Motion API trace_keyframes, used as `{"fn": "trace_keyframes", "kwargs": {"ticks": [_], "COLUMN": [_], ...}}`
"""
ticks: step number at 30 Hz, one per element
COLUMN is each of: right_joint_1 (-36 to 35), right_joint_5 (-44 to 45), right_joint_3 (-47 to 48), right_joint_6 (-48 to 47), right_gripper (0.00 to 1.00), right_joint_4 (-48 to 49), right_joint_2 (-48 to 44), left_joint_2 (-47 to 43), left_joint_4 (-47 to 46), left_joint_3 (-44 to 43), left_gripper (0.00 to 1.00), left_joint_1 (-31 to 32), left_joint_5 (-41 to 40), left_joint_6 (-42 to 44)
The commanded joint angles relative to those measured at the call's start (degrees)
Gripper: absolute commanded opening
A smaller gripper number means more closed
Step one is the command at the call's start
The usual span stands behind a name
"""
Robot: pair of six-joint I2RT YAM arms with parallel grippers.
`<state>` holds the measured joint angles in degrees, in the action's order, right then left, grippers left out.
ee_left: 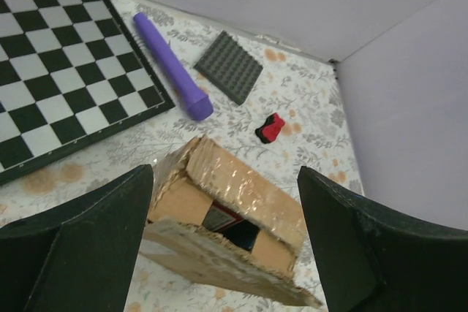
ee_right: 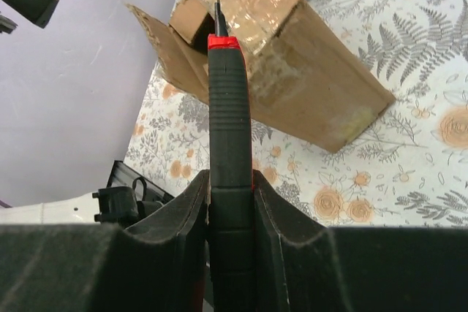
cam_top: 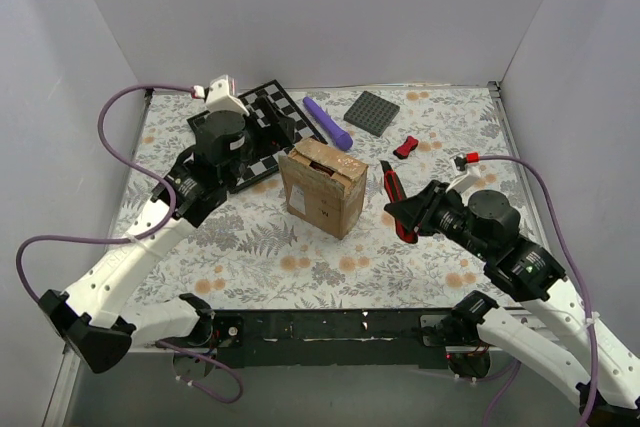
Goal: Unpack the express box
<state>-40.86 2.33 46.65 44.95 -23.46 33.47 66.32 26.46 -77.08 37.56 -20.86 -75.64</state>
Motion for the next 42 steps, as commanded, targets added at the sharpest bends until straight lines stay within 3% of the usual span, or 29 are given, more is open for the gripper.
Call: {"fn": "trace_keyframes", "kwargs": {"ticks": [1, 5, 10, 20, 31, 34, 39, 42], "right_joint_1": [0.2, 0.2, 0.4, 1.1, 1.2, 1.3, 1.3, 1.3], "right_joint_5": [-1.5, -6.5, -9.6, -9.2, -7.0, -7.4, -6.8, -6.4], "right_joint_3": [-1.5, -7.1, -10.9, -10.5, -9.4, -9.6, -9.7, -9.5], "right_joint_6": [3.2, 7.6, 11.6, 11.2, 10.3, 10.2, 9.5, 8.7], "right_gripper": [0.01, 0.01, 0.01, 0.01, 0.01, 0.01, 0.01, 0.01], "right_joint_4": [3.9, 9.4, 14.6, 14.4, 7.8, 7.8, 7.7, 7.6], "right_joint_2": [-3.3, -3.7, -2.0, 0.4, -1.2, -1.5, -2.0, -1.7], "left_joint_2": [-6.5, -8.8, 2.3, 7.9, 13.4, 14.6, 7.6, 5.2], "left_joint_4": [-6.0, -19.9, -12.1, -10.4, -10.9, -6.9, -17.7, -19.5], "left_joint_3": [7.6, 12.7, 2.0, 2.6, 4.7, 1.8, 5.4, 3.3], "left_gripper": [0.79, 0.73, 0.61, 0.65, 0.70, 0.72, 0.79, 0.81], "left_joint_1": [0.1, 0.0, 0.0, 0.0, 0.0, 0.0, -0.4, -0.5], "left_joint_5": [-1.1, 6.3, 15.2, 25.6, 22.5, 14.8, 11.7, 8.2], "left_joint_6": [2.4, 9.3, 11.0, 10.9, 13.4, 11.7, 11.5, 10.7]}}
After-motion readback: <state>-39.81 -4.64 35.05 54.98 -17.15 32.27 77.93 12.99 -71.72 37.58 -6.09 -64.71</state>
